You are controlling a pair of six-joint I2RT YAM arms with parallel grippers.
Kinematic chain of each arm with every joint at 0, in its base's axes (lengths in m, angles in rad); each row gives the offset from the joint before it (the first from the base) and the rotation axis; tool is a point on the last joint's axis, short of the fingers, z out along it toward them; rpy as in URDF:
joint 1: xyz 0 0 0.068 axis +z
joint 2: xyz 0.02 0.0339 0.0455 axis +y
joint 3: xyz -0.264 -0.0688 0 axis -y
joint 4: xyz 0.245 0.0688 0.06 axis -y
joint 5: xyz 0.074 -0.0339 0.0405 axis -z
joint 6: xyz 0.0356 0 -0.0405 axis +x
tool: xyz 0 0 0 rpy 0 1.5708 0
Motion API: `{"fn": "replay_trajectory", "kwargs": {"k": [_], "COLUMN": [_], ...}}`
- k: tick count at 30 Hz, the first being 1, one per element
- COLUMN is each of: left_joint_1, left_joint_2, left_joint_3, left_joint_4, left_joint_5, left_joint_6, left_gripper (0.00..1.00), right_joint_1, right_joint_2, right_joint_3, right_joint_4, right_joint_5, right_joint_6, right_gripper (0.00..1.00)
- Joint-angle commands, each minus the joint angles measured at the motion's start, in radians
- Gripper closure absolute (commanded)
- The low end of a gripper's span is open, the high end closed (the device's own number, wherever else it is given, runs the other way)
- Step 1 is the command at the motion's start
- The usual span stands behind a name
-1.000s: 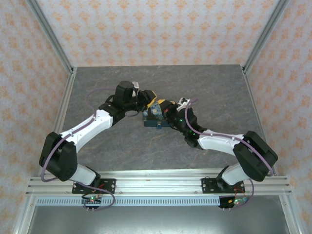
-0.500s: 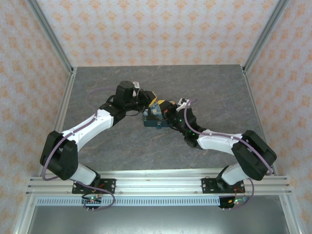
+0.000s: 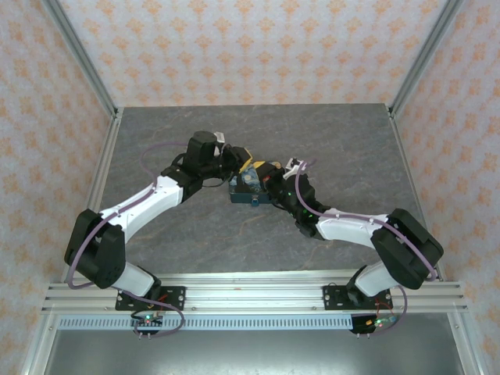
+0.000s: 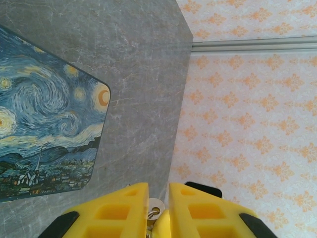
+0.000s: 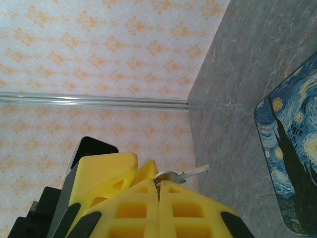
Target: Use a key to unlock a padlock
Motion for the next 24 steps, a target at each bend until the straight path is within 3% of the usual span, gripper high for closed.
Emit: {"fn": "replay_trajectory", "kwargs": {"k": [1,13,19,24], "left_joint_1": [-0.022,-0.028,-0.028,-0.028], "left_joint_2": [0.015,0.014,0.012,0.015], "left_joint_3": [-0.017,-0.028,-0.024,-0.025], "left_joint_4": [0.039,0.026,-0.009,0.010], "left_joint_5": [-0.001,-0.020,-0.039,-0.038], "left_joint_6": [-0.004,0.006,0.021,0.011], "left_gripper": [0.82,0.81,0.65,0.69], "right_joint_1": [0.005,0.005,0.005,0.004], "right_joint_2": [0.000,-0.007,-0.017,-0.017], "right_joint_3": [-0.008,-0.023,-0.035,-0.036], "right_joint_4": [0.050,0.056,0.059,0.061], "right_joint_5": [0.022,0.036,0.044,0.042], "right_joint_6": [0.006,0.009,0.008,0.010], "right_gripper": [1.00,1.00,1.00,1.00]}}
